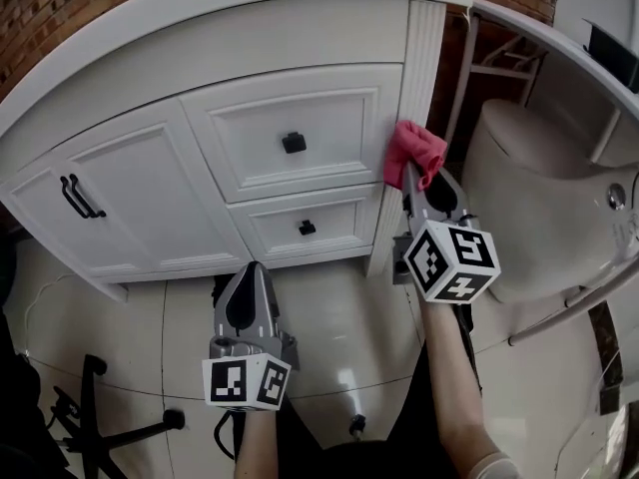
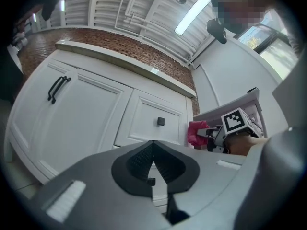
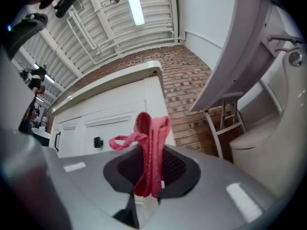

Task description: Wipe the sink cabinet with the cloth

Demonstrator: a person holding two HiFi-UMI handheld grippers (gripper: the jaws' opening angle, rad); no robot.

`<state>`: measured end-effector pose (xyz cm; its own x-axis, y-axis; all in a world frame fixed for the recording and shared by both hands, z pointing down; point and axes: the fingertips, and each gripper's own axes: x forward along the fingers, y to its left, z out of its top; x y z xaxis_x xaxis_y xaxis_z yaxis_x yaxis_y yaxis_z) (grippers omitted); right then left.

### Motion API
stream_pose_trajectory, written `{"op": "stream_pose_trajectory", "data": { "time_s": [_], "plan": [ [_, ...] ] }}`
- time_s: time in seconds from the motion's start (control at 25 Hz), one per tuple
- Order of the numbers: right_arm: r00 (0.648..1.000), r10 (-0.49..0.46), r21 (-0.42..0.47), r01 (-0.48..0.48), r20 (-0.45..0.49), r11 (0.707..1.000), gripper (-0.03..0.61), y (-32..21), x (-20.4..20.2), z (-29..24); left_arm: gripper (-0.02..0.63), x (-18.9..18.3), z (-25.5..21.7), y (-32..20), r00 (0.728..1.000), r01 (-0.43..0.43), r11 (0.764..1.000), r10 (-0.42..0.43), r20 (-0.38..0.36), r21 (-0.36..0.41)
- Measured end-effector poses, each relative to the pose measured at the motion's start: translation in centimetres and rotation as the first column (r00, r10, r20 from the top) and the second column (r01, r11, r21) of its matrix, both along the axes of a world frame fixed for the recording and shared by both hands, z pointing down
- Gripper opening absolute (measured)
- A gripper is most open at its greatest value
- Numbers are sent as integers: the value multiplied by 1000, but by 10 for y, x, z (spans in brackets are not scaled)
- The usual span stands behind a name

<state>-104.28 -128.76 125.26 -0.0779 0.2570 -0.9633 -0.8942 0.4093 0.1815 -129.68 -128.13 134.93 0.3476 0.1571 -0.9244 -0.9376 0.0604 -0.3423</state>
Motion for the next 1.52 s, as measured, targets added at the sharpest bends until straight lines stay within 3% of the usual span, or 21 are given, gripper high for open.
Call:
{"op": "stream_pose_trajectory", "data": {
  "time_s": [0.16,0.32,0.48,0.56,0.68,0.92,1.04,1.16,1.24,1.32,1.52],
  "plan": [
    [985,1,39,6,-172,999,64,14,-116,6,15,-42,3,11,997,-22,1000,23,-67,13],
    [934,48,94,-16,-354,995,64,23,-238,-1,15,-85,13,16,994,-43,999,44,-101,14],
    [891,161,156,-103,-424,982,64,29,-304,-14,15,-114,13,8,989,-61,998,61,-135,1],
    [899,172,128,-131,-402,983,64,19,-299,-23,15,-116,10,2,989,-70,998,68,-134,-11],
    [929,148,90,-125,-339,988,64,-1,-254,-29,15,-105,3,-3,991,-70,997,68,-114,-19],
    [986,99,-9,-101,-135,995,64,-50,-111,-30,15,-61,-17,-19,997,-48,998,45,-68,-38],
    [997,62,-80,-64,-36,995,64,-77,-40,-31,15,-40,-27,-23,997,-45,998,43,-59,-36],
    [1000,-15,-119,17,23,993,63,-94,0,-23,15,-28,-29,-22,998,-36,999,35,-46,-26],
    [999,-34,-100,35,11,994,63,-92,-8,-13,15,-31,-26,-25,999,-28,999,26,-47,-28],
    [998,-36,-58,32,-60,998,63,-82,-49,-6,15,-44,-24,-30,998,-27,999,24,-65,-39],
    [941,17,7,-16,-339,1000,63,-71,-222,-6,15,-92,-15,-34,992,-48,997,41,-123,-60]
  ]
}}
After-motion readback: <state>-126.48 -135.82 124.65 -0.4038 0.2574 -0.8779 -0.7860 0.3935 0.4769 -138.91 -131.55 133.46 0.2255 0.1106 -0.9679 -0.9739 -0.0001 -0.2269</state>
